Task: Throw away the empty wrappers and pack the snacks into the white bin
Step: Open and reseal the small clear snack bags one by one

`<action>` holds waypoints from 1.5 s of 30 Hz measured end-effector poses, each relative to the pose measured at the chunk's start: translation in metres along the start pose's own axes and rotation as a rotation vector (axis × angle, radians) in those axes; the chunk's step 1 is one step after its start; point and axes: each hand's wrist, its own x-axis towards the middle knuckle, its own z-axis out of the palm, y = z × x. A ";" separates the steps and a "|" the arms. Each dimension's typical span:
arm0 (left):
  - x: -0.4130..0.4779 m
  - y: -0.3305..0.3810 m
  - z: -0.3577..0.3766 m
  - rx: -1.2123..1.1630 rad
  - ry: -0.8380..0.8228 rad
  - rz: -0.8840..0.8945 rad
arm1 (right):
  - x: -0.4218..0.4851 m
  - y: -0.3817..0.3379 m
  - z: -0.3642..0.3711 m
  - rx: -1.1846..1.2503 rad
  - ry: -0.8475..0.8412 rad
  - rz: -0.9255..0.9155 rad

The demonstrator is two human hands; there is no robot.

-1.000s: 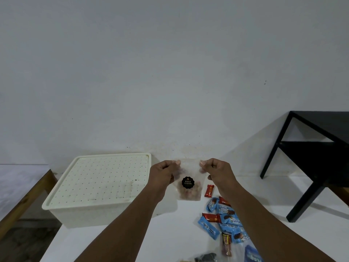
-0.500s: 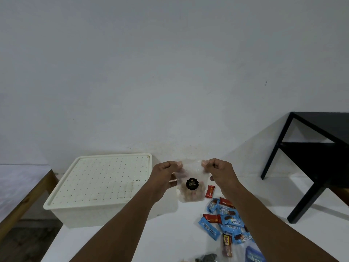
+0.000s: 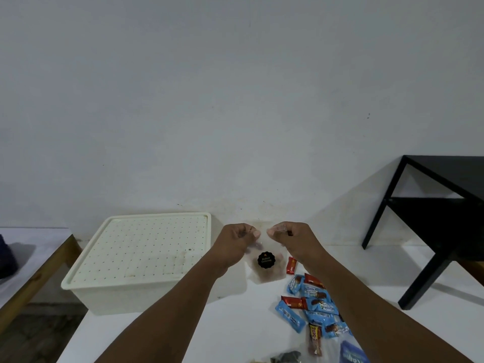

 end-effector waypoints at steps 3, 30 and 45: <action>-0.001 -0.001 0.000 -0.018 -0.014 -0.013 | 0.002 -0.001 0.001 -0.034 -0.002 -0.010; -0.005 -0.017 0.013 -0.242 -0.076 -0.245 | -0.009 0.012 0.015 0.319 0.060 0.249; 0.012 -0.036 0.019 -0.139 0.154 -0.225 | 0.008 0.031 0.015 0.387 0.122 0.292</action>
